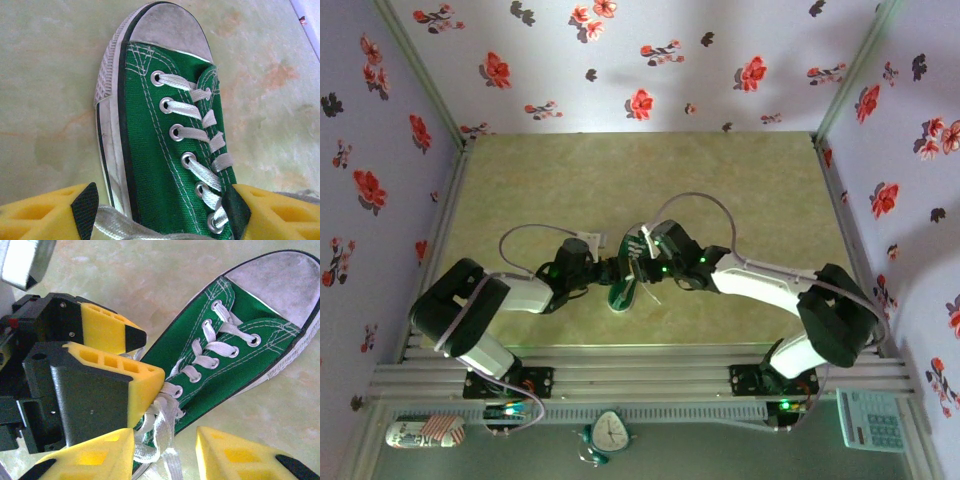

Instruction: Tie the shoes

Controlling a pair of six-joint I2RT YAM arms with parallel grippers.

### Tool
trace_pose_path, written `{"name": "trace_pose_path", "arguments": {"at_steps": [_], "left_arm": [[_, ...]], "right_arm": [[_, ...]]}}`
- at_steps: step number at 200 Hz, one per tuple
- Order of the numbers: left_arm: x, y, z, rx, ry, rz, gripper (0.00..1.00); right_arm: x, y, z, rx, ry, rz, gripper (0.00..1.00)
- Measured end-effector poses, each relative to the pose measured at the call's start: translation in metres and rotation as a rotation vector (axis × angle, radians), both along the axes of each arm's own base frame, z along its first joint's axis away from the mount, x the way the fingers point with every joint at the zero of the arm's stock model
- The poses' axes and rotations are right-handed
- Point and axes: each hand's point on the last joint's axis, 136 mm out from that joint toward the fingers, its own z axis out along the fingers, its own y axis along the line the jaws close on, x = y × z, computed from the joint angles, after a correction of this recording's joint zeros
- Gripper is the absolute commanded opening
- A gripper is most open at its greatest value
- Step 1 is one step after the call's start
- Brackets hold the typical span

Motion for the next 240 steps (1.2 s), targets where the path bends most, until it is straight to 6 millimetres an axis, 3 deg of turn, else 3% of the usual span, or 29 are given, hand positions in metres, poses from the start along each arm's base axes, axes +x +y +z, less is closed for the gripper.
{"name": "trace_pose_path", "arguments": {"at_steps": [82,165,240], "left_arm": [[0.001,-0.001,0.001,-0.002,-0.002,0.000,0.71],[0.001,-0.001,0.001,-0.003,-0.002,-0.003,0.71],[0.001,-0.001,0.001,-0.004,-0.002,-0.003,0.71]], "right_arm": [[0.007,0.003,-0.011,-0.030,0.008,-0.013,0.29],[0.007,0.004,-0.011,-0.023,0.014,-0.021,0.10],[0.018,0.003,-0.011,0.219,0.132,-0.074,0.02]]}}
